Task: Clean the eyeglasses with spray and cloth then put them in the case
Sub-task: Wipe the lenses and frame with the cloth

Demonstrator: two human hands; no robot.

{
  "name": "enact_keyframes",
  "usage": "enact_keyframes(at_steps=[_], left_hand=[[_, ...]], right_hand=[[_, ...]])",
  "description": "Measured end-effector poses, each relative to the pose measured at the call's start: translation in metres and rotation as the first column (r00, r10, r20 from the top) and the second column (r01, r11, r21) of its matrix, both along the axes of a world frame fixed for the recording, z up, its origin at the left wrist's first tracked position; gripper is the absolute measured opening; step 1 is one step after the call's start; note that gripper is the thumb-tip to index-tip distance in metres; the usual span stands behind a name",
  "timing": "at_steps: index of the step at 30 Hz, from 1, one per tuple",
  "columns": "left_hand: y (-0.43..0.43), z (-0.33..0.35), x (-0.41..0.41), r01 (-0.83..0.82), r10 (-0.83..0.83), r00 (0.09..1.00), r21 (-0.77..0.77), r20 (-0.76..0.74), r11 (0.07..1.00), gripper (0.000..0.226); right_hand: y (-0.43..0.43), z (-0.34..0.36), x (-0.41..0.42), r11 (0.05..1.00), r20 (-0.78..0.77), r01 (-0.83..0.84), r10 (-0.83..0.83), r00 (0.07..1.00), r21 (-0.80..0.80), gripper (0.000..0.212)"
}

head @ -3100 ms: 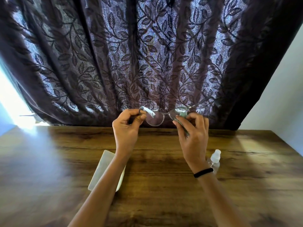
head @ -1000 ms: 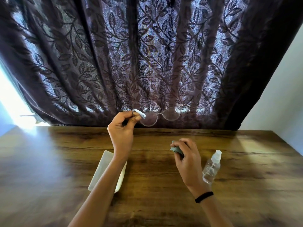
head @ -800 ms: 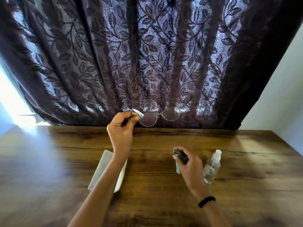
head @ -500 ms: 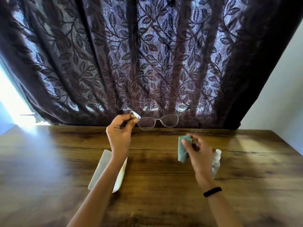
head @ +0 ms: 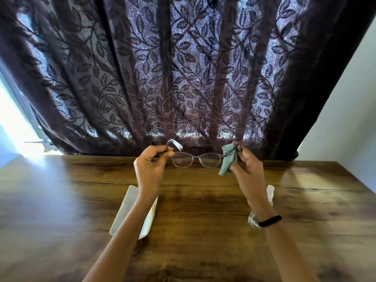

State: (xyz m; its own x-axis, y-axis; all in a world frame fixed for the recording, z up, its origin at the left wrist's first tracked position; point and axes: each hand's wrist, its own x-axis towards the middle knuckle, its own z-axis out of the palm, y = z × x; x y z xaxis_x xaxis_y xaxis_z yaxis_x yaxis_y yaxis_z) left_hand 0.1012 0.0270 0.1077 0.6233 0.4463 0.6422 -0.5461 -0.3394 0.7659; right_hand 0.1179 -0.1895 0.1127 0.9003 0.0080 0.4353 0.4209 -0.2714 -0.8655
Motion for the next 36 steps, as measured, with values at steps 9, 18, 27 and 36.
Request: enact_keyframes(at_steps=[9,18,27,36], left_hand=[[0.002,-0.002,0.003,0.024,-0.024,1.0,-0.009,-0.011,1.0,0.021],[0.002,-0.003,0.002,0.061,-0.063,0.998,-0.045,-0.031,0.997,0.031],[0.0,0.0,0.002,0.054,-0.054,0.998,0.008,-0.022,0.999,0.027],[-0.002,-0.002,0.001,0.045,-0.045,0.999,0.075,0.0,0.996,0.026]], right_hand=[[0.003,-0.001,-0.002,0.992,0.075,0.043,-0.035,0.997,-0.12,0.045],[0.003,0.0,-0.003,0.991,0.15,0.075,-0.058,0.987,-0.11,0.038],[0.007,0.007,-0.006,0.992,0.213,0.094,-0.074,0.974,-0.085,0.043],[0.008,0.01,-0.008,0.98,0.265,0.187,-0.164,0.95,-0.065,0.035]])
